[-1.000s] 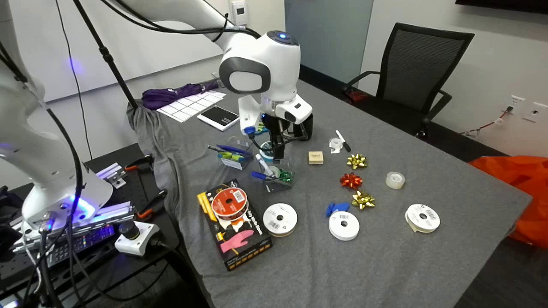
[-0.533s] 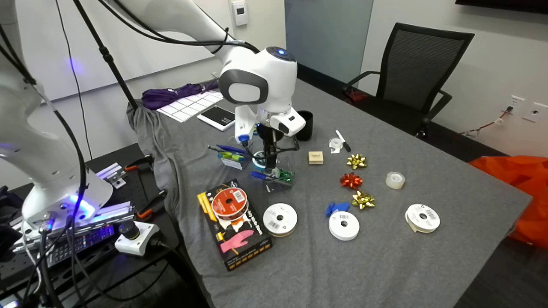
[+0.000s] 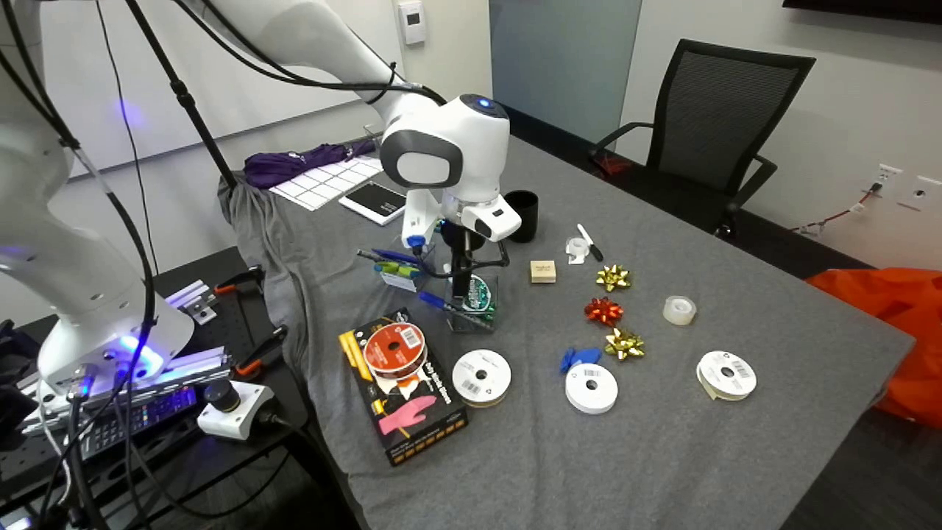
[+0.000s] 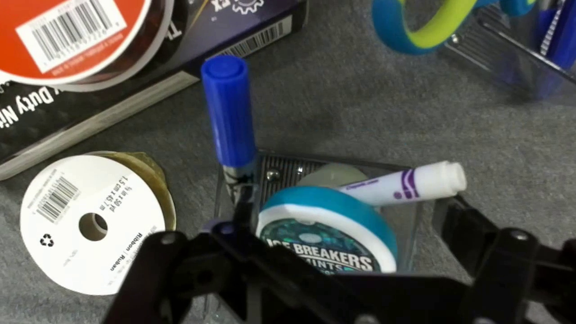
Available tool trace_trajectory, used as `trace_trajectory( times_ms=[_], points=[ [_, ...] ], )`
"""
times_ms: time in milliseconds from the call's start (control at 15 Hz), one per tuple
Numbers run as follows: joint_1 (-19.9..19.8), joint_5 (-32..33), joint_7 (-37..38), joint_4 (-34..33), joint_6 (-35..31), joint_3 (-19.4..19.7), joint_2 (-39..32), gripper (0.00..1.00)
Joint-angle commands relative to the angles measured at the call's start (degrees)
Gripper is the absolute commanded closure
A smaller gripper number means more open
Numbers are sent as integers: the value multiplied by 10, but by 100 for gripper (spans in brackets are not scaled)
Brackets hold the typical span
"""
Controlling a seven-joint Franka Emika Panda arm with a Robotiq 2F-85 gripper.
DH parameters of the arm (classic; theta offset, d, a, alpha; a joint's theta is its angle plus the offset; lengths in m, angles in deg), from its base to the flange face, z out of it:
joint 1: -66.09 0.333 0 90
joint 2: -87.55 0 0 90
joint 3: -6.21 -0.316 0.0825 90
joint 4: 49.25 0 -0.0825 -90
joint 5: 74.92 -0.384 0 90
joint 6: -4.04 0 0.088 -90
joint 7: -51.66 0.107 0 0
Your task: Place the ribbon tape with a green label in the container on the right
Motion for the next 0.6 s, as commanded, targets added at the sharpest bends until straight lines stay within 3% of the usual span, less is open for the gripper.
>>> trace_trajectory(
  times_ms=[0,533],
  points=[
    [9,7,15,-6,-1,10,-5,0],
    [4,-6,3,6,11,4,39,0]
  ],
)
